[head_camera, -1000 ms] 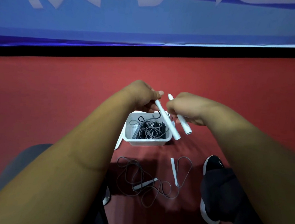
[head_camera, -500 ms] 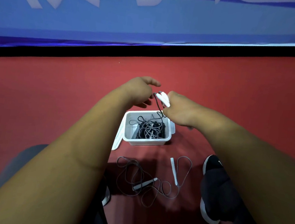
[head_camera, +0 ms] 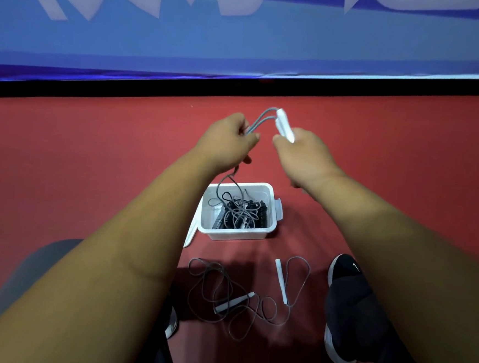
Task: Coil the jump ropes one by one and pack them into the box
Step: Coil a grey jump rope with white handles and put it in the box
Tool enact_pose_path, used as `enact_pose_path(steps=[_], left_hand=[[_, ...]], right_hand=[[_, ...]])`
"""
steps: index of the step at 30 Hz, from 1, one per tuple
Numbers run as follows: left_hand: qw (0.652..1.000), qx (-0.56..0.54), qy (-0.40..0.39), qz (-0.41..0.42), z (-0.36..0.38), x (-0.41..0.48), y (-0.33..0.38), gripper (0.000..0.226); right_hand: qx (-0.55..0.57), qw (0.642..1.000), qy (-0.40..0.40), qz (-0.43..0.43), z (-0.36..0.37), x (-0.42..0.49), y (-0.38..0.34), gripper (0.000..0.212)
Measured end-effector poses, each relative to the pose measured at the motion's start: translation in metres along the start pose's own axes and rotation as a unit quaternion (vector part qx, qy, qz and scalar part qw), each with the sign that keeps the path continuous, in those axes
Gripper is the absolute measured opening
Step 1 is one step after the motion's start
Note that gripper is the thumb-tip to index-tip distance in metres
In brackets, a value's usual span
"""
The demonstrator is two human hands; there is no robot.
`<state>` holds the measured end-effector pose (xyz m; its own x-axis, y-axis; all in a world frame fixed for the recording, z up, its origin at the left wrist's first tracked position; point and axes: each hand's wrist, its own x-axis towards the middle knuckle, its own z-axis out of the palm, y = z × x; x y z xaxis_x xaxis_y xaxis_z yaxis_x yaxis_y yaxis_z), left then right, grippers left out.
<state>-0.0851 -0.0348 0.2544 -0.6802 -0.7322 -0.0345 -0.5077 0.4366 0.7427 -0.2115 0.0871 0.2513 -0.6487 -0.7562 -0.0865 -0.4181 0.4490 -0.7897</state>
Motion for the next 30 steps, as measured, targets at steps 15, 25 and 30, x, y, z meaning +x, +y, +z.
enact_pose_path(steps=[15, 25, 30], left_hand=[[0.941, -0.313, -0.029, -0.126, -0.011, -0.006, 0.022, 0.036], [0.874, -0.483, -0.004, -0.061, -0.077, -0.022, 0.077, 0.043], [0.912, -0.409, -0.012, -0.017, -0.107, -0.044, 0.122, 0.036]], right_hand=[[0.243, 0.957, -0.09, 0.134, 0.008, -0.007, 0.011, 0.019], [0.261, 0.965, -0.037, 0.004, -0.021, -0.033, -0.047, 0.033], [0.357, 0.934, -0.012, -0.029, -0.077, -0.048, -0.113, 0.032]])
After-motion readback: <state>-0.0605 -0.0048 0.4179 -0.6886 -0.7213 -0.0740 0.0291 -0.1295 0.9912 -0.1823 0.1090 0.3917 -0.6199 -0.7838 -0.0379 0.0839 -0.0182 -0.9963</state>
